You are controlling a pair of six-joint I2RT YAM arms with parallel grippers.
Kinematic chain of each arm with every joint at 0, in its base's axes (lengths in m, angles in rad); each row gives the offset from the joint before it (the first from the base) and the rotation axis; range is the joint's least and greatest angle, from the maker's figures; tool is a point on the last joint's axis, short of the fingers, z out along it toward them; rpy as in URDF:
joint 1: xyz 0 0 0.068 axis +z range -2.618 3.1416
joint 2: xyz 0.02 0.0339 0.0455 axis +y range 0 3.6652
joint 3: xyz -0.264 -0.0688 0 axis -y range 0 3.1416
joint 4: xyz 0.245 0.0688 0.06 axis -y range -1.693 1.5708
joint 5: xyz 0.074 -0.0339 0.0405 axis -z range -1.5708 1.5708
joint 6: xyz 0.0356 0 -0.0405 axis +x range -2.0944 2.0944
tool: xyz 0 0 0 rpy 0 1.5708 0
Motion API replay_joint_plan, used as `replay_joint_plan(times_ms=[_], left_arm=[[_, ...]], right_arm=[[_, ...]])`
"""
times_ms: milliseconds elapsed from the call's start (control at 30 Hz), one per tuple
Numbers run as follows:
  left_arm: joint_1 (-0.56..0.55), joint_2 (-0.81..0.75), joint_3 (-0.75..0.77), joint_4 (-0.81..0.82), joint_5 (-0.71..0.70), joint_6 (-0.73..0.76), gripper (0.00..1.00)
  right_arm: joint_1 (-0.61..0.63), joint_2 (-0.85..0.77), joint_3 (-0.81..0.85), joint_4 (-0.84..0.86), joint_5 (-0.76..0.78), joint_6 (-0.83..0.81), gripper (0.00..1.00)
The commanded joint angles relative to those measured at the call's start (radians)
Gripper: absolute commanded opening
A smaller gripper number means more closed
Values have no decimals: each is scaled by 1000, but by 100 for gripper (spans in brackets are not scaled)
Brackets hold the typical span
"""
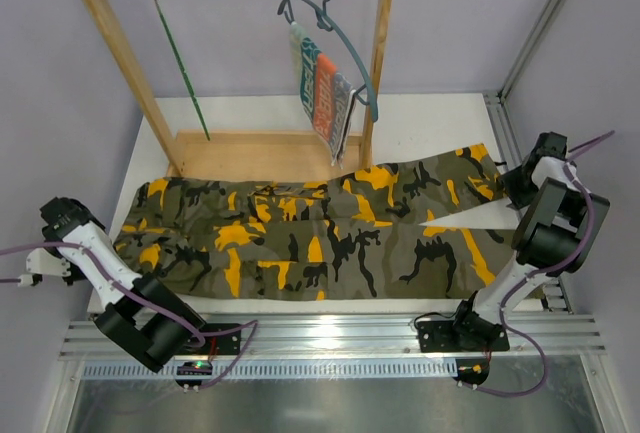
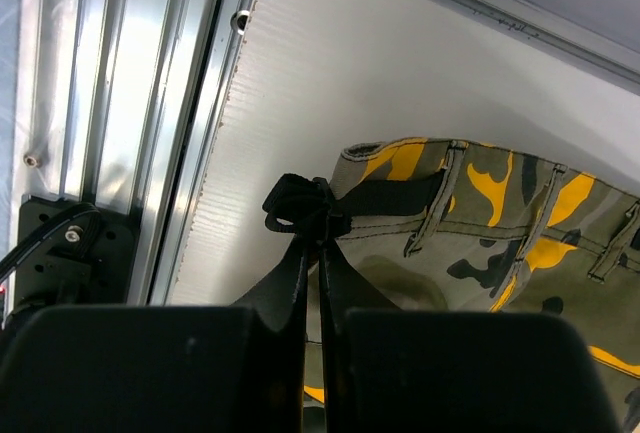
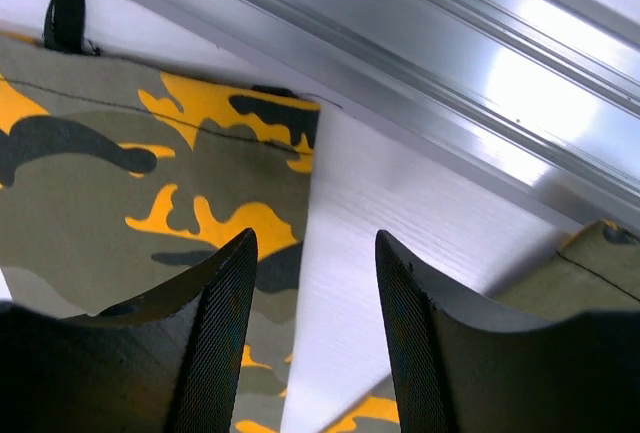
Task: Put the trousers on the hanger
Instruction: Fold the trousers
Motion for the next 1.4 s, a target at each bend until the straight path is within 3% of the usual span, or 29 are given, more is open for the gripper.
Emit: replay_joint_plan(times_ms=[0,300,567,767,1100,1367], left_arm=[[17,-10,2,12,25,-46,0],[32,-4,23,41,30,-18,1],[32,-4,34,36,16,-9,0],[32,-13,26,39,19,-14,1],[34,-17,34,32,5,-17,0],[34,-7,37,35,-4,-3,1]], right_arm=[[37,28,88,-4,95,34,54],[54,145,174,-74,202,57,52],[60,222,238,-137,236,79,42],[60,220,238,-125,241,73,4],[50,73,151,-212,419,82,4],[14,24,16,-168,411,94,4]])
